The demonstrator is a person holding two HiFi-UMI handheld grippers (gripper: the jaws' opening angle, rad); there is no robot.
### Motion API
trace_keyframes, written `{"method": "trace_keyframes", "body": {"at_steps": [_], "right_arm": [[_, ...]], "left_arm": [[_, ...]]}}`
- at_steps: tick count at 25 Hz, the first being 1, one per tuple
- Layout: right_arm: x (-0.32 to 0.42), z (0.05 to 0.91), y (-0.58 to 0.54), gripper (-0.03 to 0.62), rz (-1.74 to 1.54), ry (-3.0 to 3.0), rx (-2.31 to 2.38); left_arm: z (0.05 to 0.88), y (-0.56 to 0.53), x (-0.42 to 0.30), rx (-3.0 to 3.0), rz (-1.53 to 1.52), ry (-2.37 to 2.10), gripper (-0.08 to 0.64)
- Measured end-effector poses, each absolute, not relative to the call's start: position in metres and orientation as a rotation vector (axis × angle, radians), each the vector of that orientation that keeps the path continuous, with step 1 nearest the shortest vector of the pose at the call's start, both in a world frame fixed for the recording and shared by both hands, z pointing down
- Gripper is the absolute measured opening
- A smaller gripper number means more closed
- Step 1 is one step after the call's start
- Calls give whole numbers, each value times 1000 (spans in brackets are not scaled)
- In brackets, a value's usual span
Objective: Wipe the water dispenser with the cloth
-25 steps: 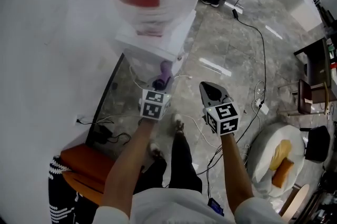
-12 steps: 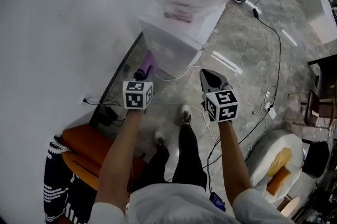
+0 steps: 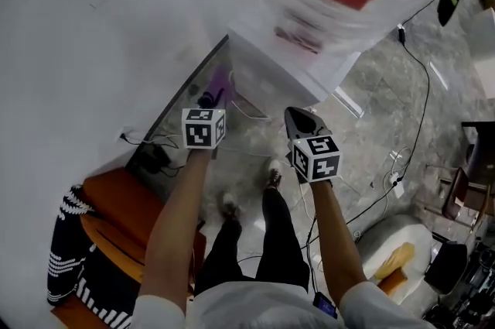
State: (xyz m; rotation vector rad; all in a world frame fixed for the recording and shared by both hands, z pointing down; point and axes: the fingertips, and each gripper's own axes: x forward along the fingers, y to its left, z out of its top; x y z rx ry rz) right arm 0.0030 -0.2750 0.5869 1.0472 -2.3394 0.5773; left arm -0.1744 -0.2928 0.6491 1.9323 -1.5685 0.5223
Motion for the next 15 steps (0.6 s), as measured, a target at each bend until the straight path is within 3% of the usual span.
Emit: {"method": "trace_keyframes", "body": {"at_steps": [15], "right_arm": [[6, 637, -285, 8, 716, -2306, 1045]], "left_arm": [[741, -376, -168, 1916, 549, -1508, 45]]}}
